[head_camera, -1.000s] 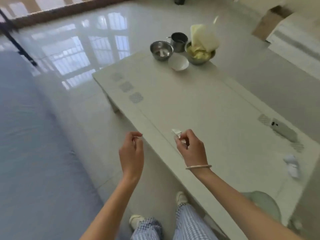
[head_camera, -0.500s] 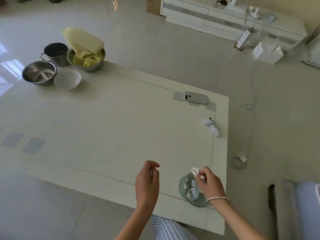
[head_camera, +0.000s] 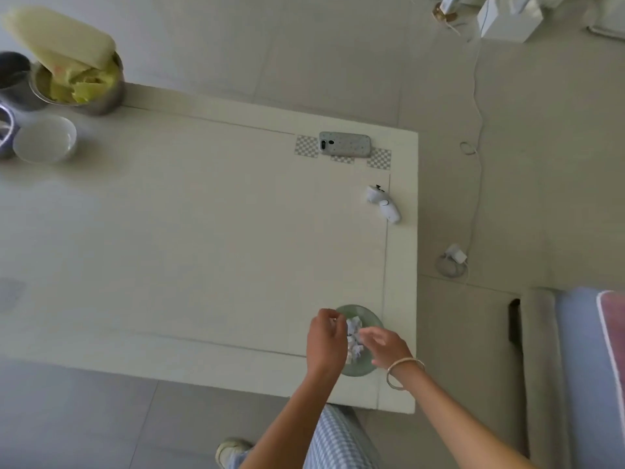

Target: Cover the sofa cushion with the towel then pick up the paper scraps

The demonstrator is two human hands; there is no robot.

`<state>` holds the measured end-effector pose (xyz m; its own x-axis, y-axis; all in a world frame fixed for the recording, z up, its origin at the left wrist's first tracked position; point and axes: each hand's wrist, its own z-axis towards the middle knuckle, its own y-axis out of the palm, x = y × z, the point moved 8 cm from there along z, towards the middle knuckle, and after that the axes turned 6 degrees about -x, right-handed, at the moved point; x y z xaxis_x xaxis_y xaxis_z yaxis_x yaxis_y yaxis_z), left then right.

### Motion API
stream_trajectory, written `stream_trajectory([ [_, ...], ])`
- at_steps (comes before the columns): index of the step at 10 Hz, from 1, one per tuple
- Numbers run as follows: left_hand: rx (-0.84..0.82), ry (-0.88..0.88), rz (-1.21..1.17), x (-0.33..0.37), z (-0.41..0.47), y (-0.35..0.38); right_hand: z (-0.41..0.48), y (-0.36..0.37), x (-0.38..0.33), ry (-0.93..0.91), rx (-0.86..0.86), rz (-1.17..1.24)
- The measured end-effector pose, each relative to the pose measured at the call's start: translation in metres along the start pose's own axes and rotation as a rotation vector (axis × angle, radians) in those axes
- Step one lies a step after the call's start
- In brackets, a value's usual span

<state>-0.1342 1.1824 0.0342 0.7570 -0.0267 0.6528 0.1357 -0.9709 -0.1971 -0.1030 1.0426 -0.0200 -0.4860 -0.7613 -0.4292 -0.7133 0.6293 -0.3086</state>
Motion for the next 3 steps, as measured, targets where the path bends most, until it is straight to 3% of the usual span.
stream_trajectory([
  [2, -0.286, -0.049, 0.004, -0.01, -0.004, 0.037, 0.001, -0.031, 0.019, -0.018, 0.113, 0.128],
  [3, -0.305, -0.072, 0.058, -0.021, -0.005, 0.033, 0.0, -0.036, 0.019, -0.028, 0.147, 0.144],
])
